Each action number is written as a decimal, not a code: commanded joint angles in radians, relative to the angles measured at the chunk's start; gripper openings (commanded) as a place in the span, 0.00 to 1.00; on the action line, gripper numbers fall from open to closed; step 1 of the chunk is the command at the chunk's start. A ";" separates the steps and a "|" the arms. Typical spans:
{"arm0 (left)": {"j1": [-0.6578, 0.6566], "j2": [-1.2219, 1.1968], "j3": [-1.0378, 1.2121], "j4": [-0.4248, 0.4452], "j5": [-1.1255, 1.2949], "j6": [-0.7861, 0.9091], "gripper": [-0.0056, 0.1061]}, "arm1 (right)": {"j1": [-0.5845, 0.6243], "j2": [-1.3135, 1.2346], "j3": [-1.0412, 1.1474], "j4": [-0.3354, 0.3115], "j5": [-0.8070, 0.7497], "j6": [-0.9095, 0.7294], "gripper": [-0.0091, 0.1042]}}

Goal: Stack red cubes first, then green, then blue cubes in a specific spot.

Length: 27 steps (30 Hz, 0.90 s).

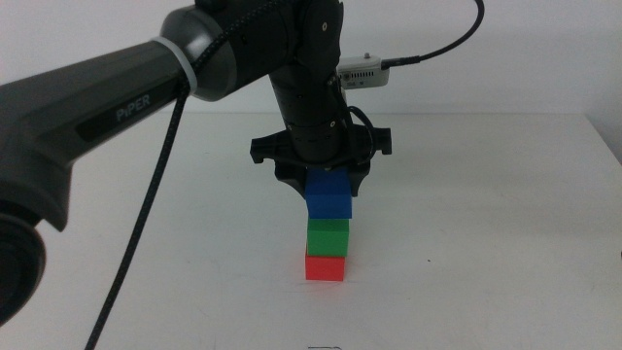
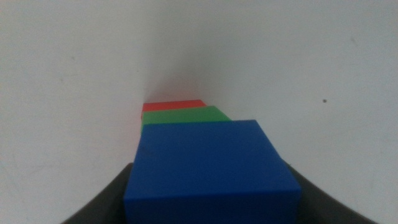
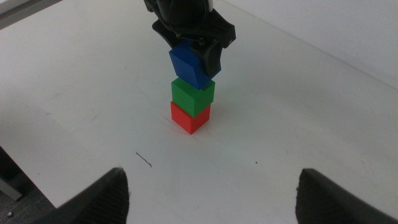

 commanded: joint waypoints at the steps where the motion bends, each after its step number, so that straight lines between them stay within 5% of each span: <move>1: -0.005 -0.046 -0.034 -0.004 0.072 0.008 0.09 | -0.005 0.003 -0.024 -0.009 -0.072 -0.014 0.80; 14: -0.005 -0.039 -0.034 0.046 0.063 -0.016 0.09 | -0.005 0.003 -0.024 -0.009 -0.072 -0.014 0.80; 27: -0.005 -0.039 -0.034 -0.002 0.065 -0.013 0.09 | -0.005 0.003 -0.024 -0.009 -0.072 -0.014 0.80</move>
